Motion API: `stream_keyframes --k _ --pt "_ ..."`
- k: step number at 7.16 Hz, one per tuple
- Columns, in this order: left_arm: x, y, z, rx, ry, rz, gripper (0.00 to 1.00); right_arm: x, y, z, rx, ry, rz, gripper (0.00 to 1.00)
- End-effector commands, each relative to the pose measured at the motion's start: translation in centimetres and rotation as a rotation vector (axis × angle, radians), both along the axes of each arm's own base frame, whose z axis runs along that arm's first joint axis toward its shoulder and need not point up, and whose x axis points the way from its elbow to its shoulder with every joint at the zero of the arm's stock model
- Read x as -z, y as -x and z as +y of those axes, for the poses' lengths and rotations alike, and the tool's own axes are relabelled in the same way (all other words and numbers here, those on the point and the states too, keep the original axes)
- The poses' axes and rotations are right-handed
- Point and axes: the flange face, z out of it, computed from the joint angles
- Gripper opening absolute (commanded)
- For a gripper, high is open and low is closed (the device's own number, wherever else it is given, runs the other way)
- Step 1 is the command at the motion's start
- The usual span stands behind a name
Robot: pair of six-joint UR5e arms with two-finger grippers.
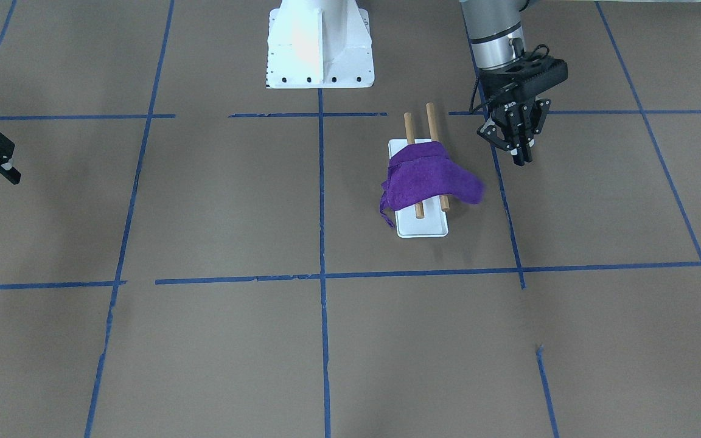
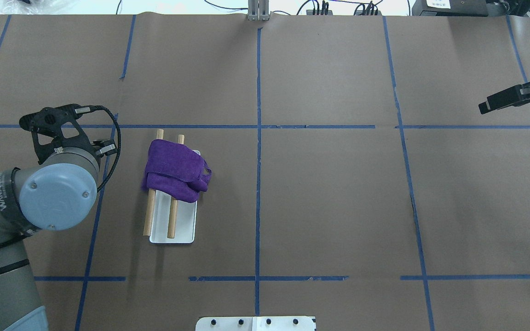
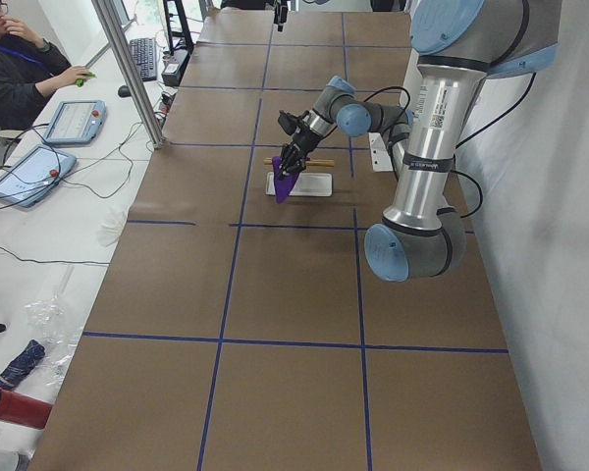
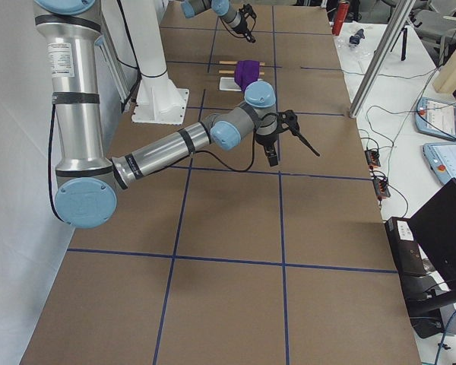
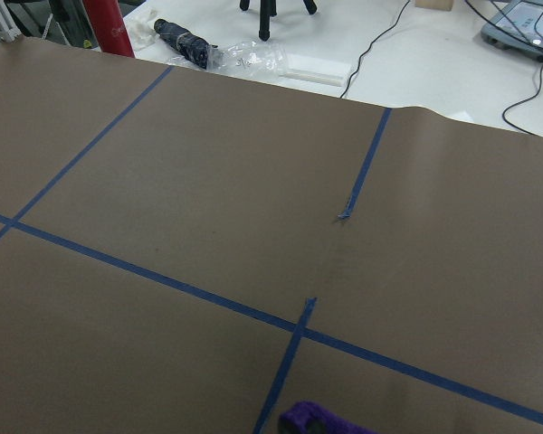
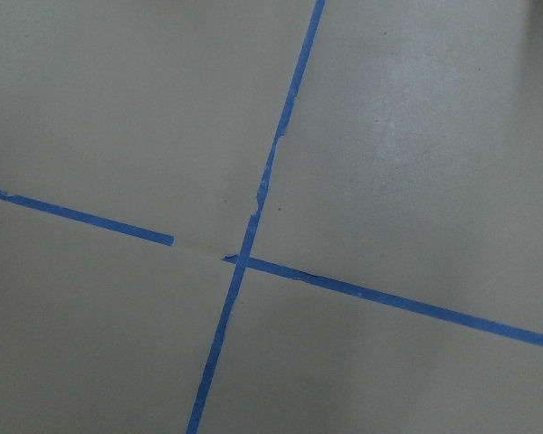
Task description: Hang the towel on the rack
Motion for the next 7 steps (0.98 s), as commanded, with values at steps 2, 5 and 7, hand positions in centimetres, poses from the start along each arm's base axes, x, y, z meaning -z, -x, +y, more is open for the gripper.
stream_keyframes --k 2,5,7 --pt "-1.8 -0.6 -0.5 -0.022 0.000 -0.060 1.00 -0.4 -0.2 0.0 -0.002 0.008 0.003 1.00" --pt "-1.6 2.8 -1.5 -0.193 -0.052 -0.189 1.00 -4.6 -1.3 1.2 0.066 0.053 0.105 1.00" --pt "-2.6 7.4 -5.4 -0.362 -0.021 -0.296 1.00 -9.9 -4.1 2.0 0.165 0.083 0.219 1.00"
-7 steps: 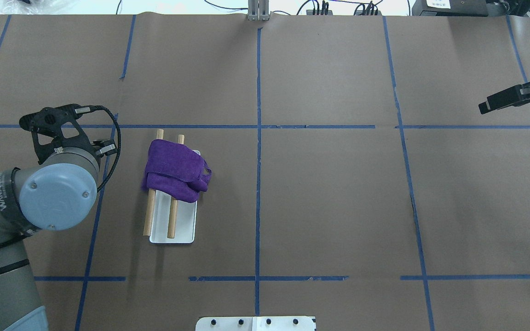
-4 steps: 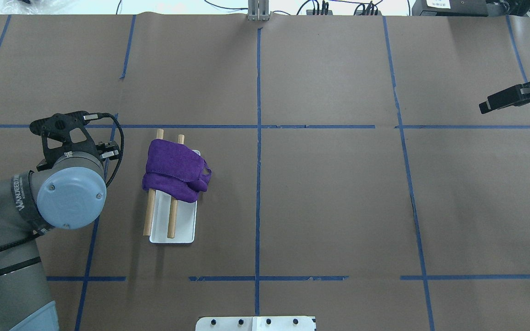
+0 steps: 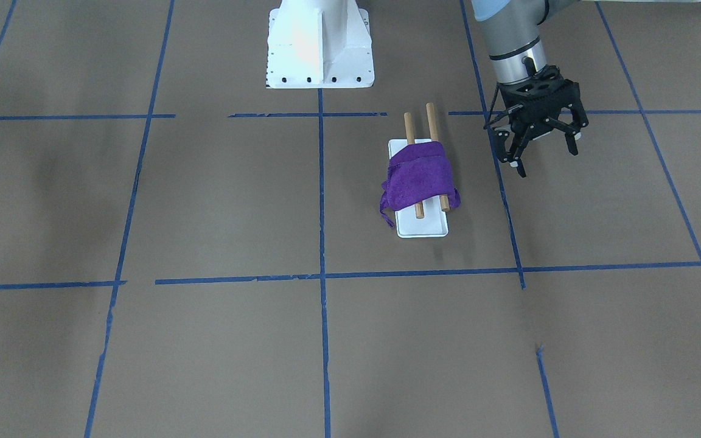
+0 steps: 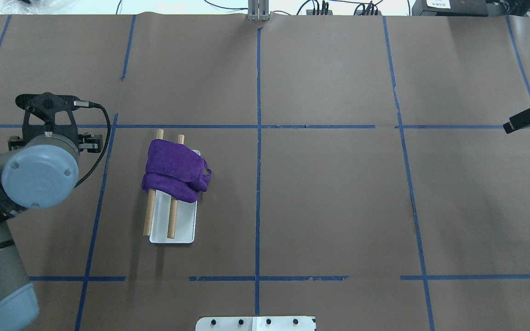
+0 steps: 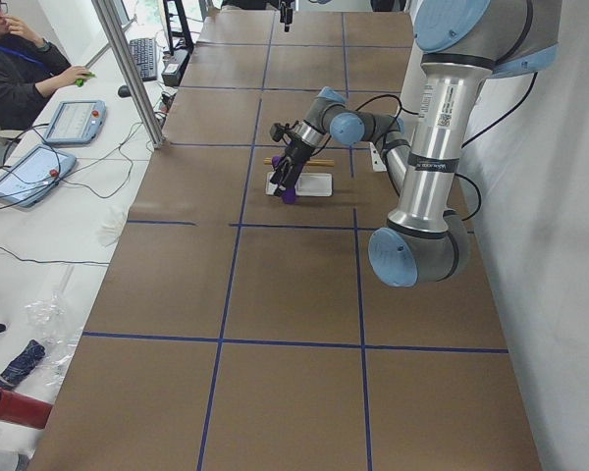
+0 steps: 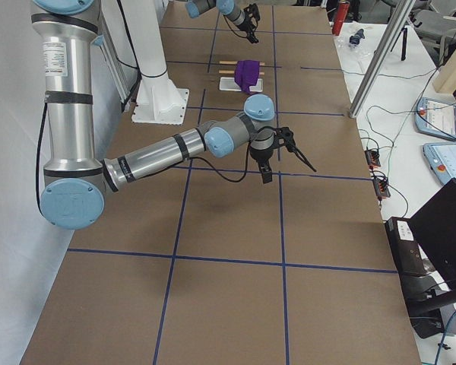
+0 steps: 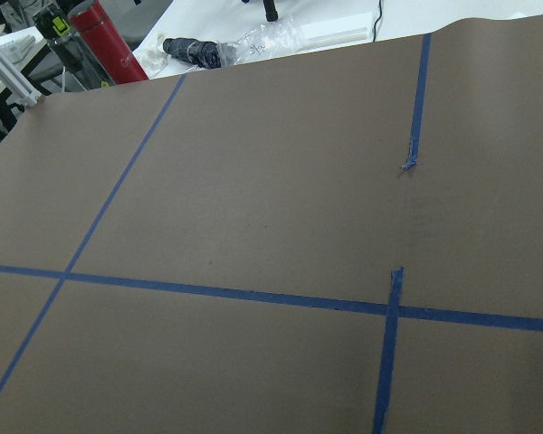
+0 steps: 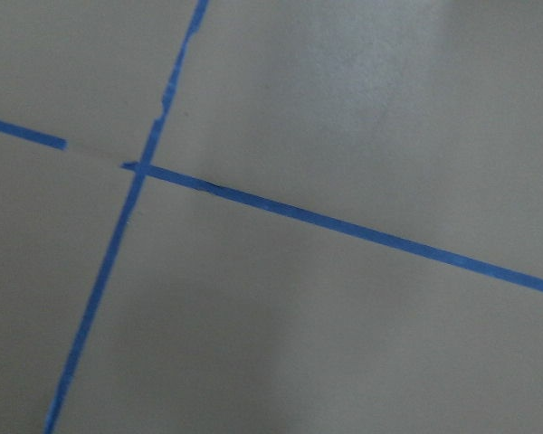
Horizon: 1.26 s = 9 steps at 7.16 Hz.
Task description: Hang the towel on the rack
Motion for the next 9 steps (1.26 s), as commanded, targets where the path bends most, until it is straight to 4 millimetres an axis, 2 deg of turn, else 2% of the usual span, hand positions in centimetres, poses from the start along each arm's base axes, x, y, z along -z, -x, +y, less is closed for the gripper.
stream_keyframes --k 1,2,3,4,5,6,7,9 --pt "-1.4 5.5 -4.4 -0.189 0.040 -0.122 1.00 -5.2 -3.4 0.0 0.095 0.028 0.089 1.00" --pt "-1.8 9.3 -7.1 -0.274 0.055 -0.120 1.00 -8.1 -5.1 -0.6 0.128 0.023 0.103 1.00" --pt "-3.2 11.8 -10.0 -0.402 0.067 -0.002 1.00 -10.9 -7.2 -1.3 0.139 0.034 0.102 1.00" --pt "-5.4 14.5 -12.3 -0.403 0.115 0.096 1.00 -11.7 -7.9 -1.8 0.126 0.050 0.100 1.00" --pt "-7.1 18.5 -14.5 -0.380 0.159 0.242 1.00 -12.2 -7.8 -1.8 0.120 0.084 0.049 1.00" --pt "-9.4 22.5 -15.9 -0.356 0.195 0.367 1.00 -12.6 -8.2 -1.8 0.111 0.101 0.009 1.00" --pt "-10.8 26.2 -16.8 -0.358 0.187 0.369 1.00 -12.6 -8.4 -1.8 0.106 0.104 0.007 1.00" --pt "-15.0 31.5 -16.3 -0.459 0.149 0.280 1.00 -12.1 -8.5 -2.2 0.094 0.105 0.006 1.00"
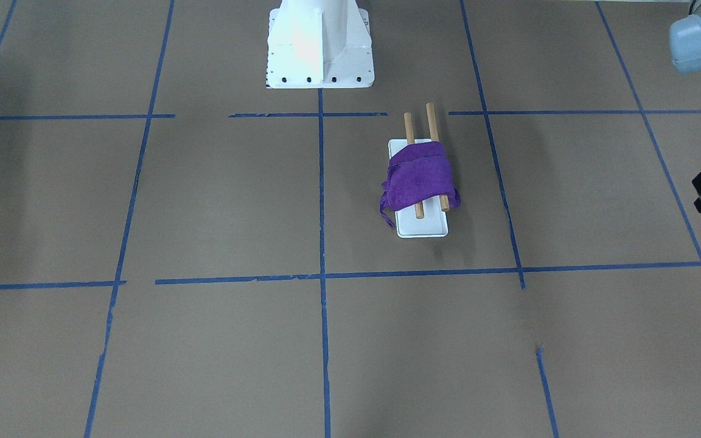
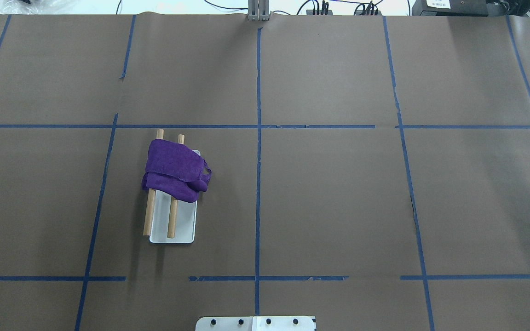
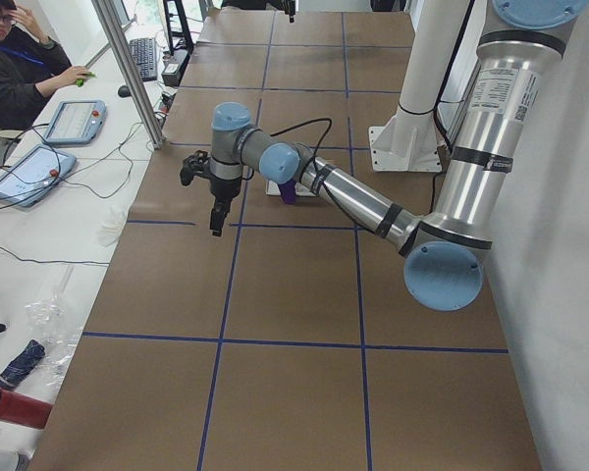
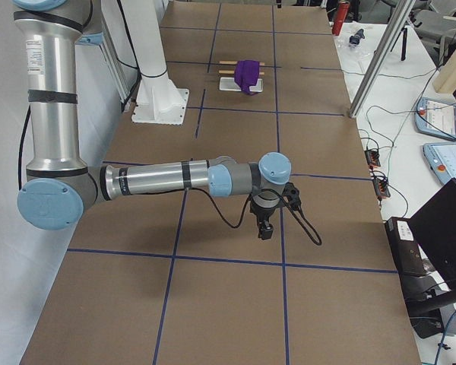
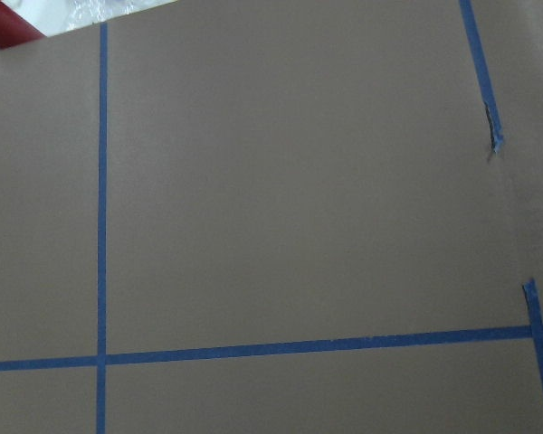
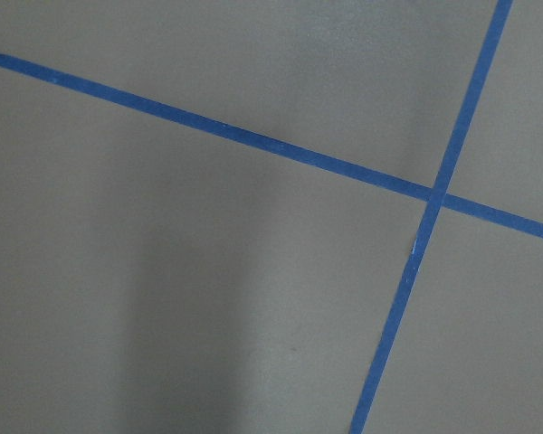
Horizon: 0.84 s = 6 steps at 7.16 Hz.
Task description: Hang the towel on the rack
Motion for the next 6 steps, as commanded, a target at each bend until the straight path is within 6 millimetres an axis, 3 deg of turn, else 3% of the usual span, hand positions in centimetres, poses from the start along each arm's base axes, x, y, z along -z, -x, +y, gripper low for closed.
stream_keyframes --k 1,3,6 --pt "-5.8 5.3 1.8 -0.112 -0.043 -0.048 1.00 -0.2 -0.1 -0.1 -0.008 0.010 -0.003 1.00" --pt "-12.9 8.0 2.6 -0.208 0.013 0.071 1.00 -2.3 -1.4 -0.1 -0.041 0.070 -0.060 1.00" --pt "-14.5 7.9 3.2 -0.151 0.100 0.099 1.00 -0.3 -1.5 -2.0 -0.145 0.129 -0.054 1.00"
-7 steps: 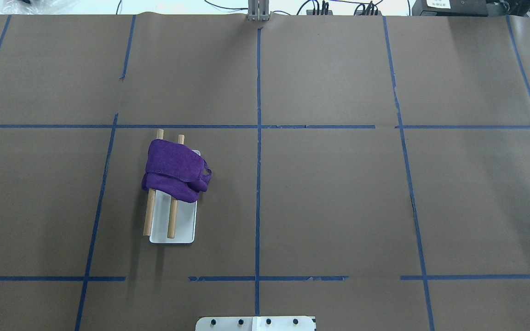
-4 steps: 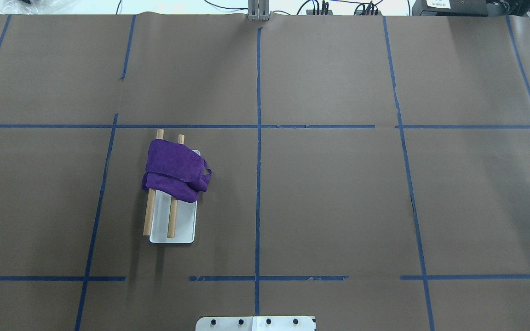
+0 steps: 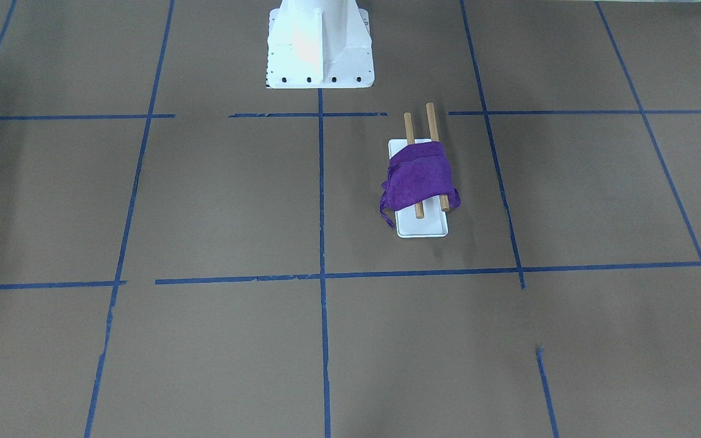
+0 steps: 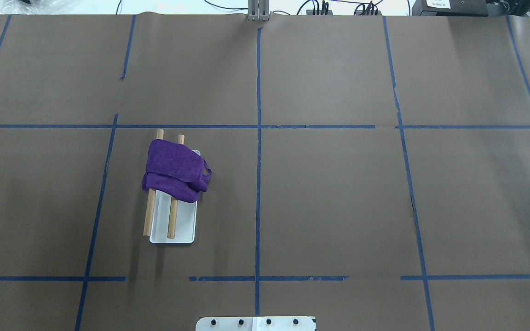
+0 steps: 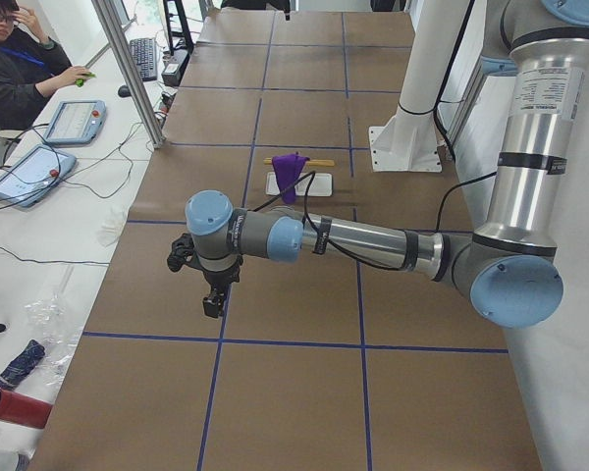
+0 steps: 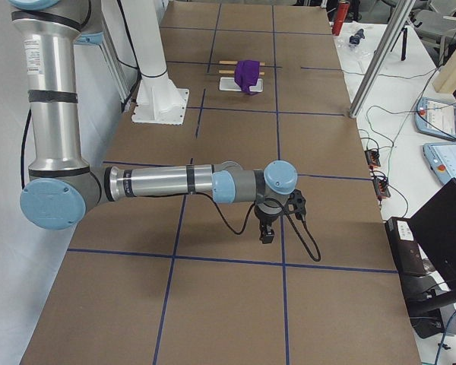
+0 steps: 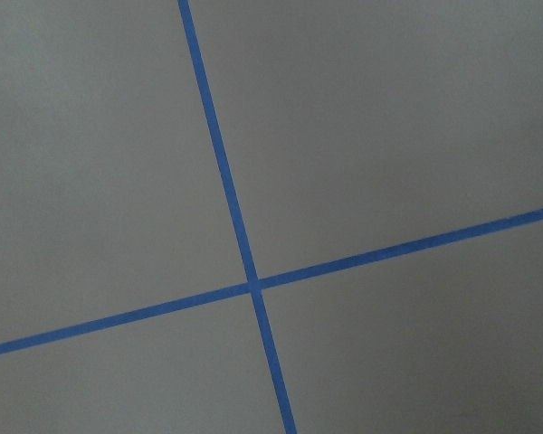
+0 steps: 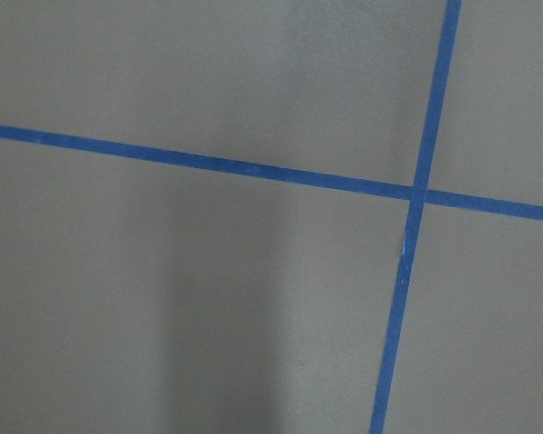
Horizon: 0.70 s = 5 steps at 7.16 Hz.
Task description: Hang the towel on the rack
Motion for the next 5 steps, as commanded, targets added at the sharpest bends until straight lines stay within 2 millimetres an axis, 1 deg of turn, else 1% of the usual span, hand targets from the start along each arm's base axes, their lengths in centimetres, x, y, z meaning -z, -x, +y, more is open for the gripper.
stream_keyframes --k 1,2,3,4,5 --pt "-2.3 0.1 1.4 0.037 0.076 0.004 1.00 0.1 0.0 0.2 -0.028 0.029 0.003 1.00" --pt "-2.5 0.2 1.6 0.038 0.077 -0.001 1.00 -0.7 0.1 -0.1 -0.022 0.039 0.005 1.00" --pt "-2.3 0.4 1.7 0.041 0.075 -0.002 1.00 -0.6 0.1 -0.2 -0.026 0.044 -0.004 1.00" --pt "-2.3 0.3 1.7 0.041 0.076 0.003 1.00 -1.5 -0.3 0.2 -0.037 0.068 -0.003 1.00" --pt "-2.3 0.5 1.7 0.044 0.076 0.003 1.00 -2.0 -2.0 0.3 -0.069 0.077 -0.013 1.00"
